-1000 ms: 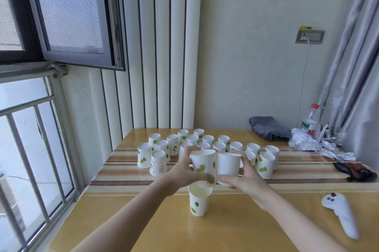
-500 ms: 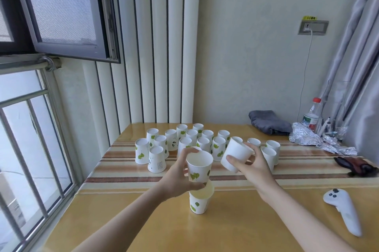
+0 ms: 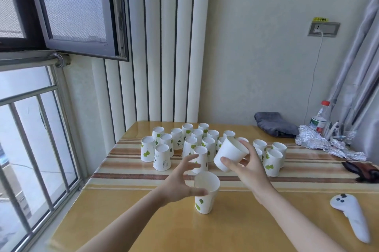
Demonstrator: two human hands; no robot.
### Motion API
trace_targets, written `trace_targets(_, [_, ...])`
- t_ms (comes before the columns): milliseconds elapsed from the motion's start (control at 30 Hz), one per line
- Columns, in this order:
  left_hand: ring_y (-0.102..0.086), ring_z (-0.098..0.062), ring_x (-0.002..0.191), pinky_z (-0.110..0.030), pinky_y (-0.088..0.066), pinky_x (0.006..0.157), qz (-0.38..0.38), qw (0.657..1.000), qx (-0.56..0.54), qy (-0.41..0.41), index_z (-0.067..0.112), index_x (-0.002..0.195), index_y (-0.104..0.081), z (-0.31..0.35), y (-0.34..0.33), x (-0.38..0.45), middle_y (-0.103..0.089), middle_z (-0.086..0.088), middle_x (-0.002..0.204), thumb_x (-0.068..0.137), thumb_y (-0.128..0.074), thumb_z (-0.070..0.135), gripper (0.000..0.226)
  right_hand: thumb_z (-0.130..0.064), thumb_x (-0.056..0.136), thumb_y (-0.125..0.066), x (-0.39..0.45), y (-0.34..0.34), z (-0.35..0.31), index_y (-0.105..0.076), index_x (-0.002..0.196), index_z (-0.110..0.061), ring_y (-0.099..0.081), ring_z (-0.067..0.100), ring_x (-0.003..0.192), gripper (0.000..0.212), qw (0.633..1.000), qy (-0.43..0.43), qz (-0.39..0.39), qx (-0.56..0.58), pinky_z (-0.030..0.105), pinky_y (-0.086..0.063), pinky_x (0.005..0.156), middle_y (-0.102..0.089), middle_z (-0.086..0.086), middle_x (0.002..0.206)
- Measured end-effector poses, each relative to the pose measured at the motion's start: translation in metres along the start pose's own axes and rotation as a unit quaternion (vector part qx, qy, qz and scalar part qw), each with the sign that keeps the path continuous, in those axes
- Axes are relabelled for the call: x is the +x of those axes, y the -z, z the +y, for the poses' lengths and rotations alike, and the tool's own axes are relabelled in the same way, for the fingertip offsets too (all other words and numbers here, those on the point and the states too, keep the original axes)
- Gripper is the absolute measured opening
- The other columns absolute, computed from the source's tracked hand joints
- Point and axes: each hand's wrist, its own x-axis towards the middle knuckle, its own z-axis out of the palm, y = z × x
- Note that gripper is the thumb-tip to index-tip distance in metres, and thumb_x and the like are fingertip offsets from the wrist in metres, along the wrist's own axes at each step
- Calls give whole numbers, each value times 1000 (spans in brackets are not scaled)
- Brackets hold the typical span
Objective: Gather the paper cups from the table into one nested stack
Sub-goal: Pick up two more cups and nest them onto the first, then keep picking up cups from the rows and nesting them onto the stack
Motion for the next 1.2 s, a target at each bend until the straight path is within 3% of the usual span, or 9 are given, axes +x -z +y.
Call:
trace_targets(167, [-52,1,124,-25,-39,104,71,995,-63,5,37,124,-52,-2,33,-3,-60,12,127,78,-81,21,57,-34,62,-87,-8,-18,18,-44,126,-46,-61,3,107,78,992,14,-91,-85,28,-55,87,-58,-11,126])
trace_targets(300, [-52,-14,126,-28,-42,100,203,979,-14,14,28,115,-56,-19,54,7,-60,7,125,86,-68,9,36,-23,68,-86,-18,-27,31,-39,125,-46,-46,-20,107,78,983,15,-127,-128,1,-41,81,-51,-23,126])
trace_targets(433, [-48,-19,115,-16,-41,76,244,957,144,58,20,124,-53,-25,67,30,-50,-3,135,84,-65,9,44,-47,61,-86,-11,-21,37,-34,135,-45,-39,-12,121,90,973,12,-153,-173,10,-39,89,-44,-25,131])
trace_targets(567, [-36,-30,132,-36,-41,99,168,927,328,67,24,142,-40,-22,77,61,-36,-6,149,84,-66,16,64,-62,79,-60,45,2,29,-45,136,-27,-45,10,124,69,982,-22,-45,-184,18,-40,88,-48,-5,137])
trace_targets(667, [-34,-29,136,-38,-49,100,116,900,410,90,28,147,-34,-25,82,86,-32,-3,153,85,-67,24,70,-43,88,-58,99,35,42,-41,140,-25,-45,27,125,57,910,-57,-4,-410,33,-38,90,-37,10,143])
trace_targets(767, [-36,-29,134,-37,-50,96,91,868,476,106,26,148,-33,-30,82,102,-38,-5,149,88,-65,32,68,-44,85,-56,130,61,62,-44,131,-30,-42,34,123,50,819,-99,-31,-564,40,-45,91,-31,9,139])
trace_targets(833, [-36,-29,132,-37,-51,94,77,854,502,114,23,146,-35,-35,81,107,-41,-7,144,88,-66,34,67,-47,86,-54,137,66,68,-47,121,-29,-44,33,119,40,785,-110,-41,-608,40,-47,86,-33,7,134])
trace_targets(1067, [-54,-31,111,-35,-53,78,85,843,508,156,12,134,-33,-46,85,95,-48,-12,126,73,-80,27,79,-43,83,-63,129,63,79,-35,117,-28,-54,26,102,46,778,-117,-37,-616,38,-53,78,-43,4,122])
trace_targets(1200, [-61,-26,79,-31,-46,59,149,876,424,174,9,123,-35,-38,88,67,-55,0,83,74,-74,36,69,-43,76,-68,115,68,64,-32,122,-12,-59,25,87,66,742,-145,-27,-654,30,-42,57,-54,3,99])
